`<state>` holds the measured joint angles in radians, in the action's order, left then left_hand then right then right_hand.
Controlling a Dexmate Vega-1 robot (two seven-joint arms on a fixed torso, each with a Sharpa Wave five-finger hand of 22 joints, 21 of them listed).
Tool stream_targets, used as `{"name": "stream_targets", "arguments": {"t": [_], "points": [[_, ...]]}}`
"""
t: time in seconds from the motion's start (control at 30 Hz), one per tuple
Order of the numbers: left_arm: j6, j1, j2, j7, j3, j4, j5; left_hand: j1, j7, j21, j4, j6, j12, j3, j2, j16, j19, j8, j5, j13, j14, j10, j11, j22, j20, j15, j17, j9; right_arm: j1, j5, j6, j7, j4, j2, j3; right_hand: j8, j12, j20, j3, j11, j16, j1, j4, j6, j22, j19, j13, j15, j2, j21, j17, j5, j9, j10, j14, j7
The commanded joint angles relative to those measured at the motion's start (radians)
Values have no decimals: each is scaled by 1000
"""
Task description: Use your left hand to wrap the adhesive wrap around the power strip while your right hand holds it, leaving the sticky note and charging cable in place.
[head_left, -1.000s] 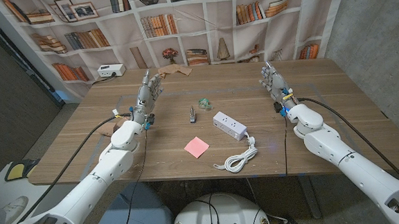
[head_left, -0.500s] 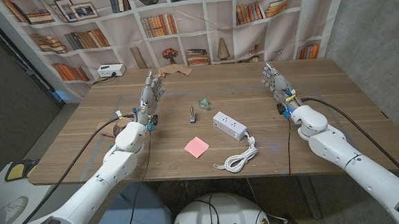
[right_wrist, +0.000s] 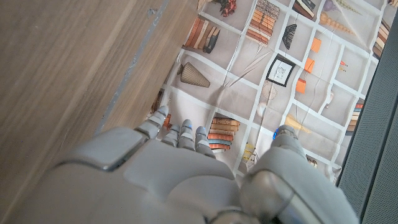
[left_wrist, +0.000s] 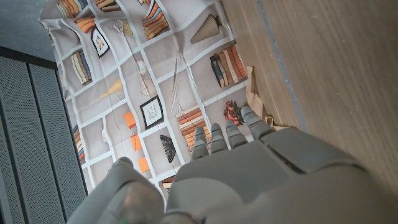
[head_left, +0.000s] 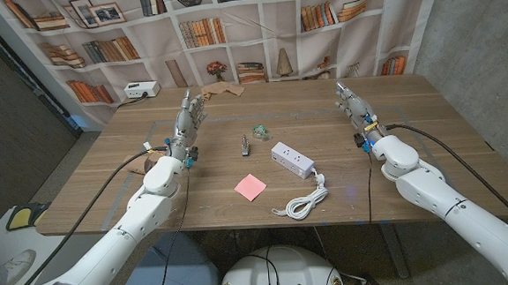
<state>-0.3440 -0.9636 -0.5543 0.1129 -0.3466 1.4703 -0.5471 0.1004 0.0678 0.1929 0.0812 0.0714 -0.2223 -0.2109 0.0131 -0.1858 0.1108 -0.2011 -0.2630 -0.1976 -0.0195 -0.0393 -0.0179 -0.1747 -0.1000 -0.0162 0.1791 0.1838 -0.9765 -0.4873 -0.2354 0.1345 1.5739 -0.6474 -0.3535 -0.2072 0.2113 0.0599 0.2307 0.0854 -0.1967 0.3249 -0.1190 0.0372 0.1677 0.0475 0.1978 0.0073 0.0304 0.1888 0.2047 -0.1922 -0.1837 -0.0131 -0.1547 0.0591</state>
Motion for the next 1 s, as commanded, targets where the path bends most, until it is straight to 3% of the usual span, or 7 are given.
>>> {"name": "stream_targets", "arguments": {"t": [0.03,0.27,0.43,1.0], "points": [[11,-6,-2,-2,4,4,-9,7,4,2,-2,8,-1,-1,0,-3,1,2,3,-3,-2,-7,-3,-3,4,-3,4,2,-32,43,27,33,51,-38,9,-4,4,23,8,2,-10,26,-13,-3,3,-1,4,5,-1,5,-1,3,-5,5,3,5],[-18,5,13,-13,-5,-22,2,7,4,2,-2,8,-1,0,0,-3,1,3,3,-3,-2,-7,-2,-3,4,-2,4,2,-47,65,24,43,68,-58,20,-4,4,27,14,4,-10,45,-23,-1,3,0,4,9,-2,4,-1,3,-5,8,5,6],[-23,7,17,-5,-11,-25,16,9,5,4,-3,25,-6,1,-2,-8,7,-3,4,-3,-15,-22,3,-3,5,2,4,2,-57,79,14,40,76,-72,27,-5,4,45,20,2,-10,66,-33,-2,3,5,4,8,-2,5,-2,4,-5,10,6,7],[-36,-5,30,16,3,-38,4,11,4,5,-5,29,-6,1,-5,-7,11,-2,4,-3,-17,-25,3,-3,10,3,4,2,-73,152,25,66,106,-96,24,-3,-1,50,29,11,-6,103,-46,-1,3,-4,4,17,2,0,-2,6,-5,1,-2,16]]}}
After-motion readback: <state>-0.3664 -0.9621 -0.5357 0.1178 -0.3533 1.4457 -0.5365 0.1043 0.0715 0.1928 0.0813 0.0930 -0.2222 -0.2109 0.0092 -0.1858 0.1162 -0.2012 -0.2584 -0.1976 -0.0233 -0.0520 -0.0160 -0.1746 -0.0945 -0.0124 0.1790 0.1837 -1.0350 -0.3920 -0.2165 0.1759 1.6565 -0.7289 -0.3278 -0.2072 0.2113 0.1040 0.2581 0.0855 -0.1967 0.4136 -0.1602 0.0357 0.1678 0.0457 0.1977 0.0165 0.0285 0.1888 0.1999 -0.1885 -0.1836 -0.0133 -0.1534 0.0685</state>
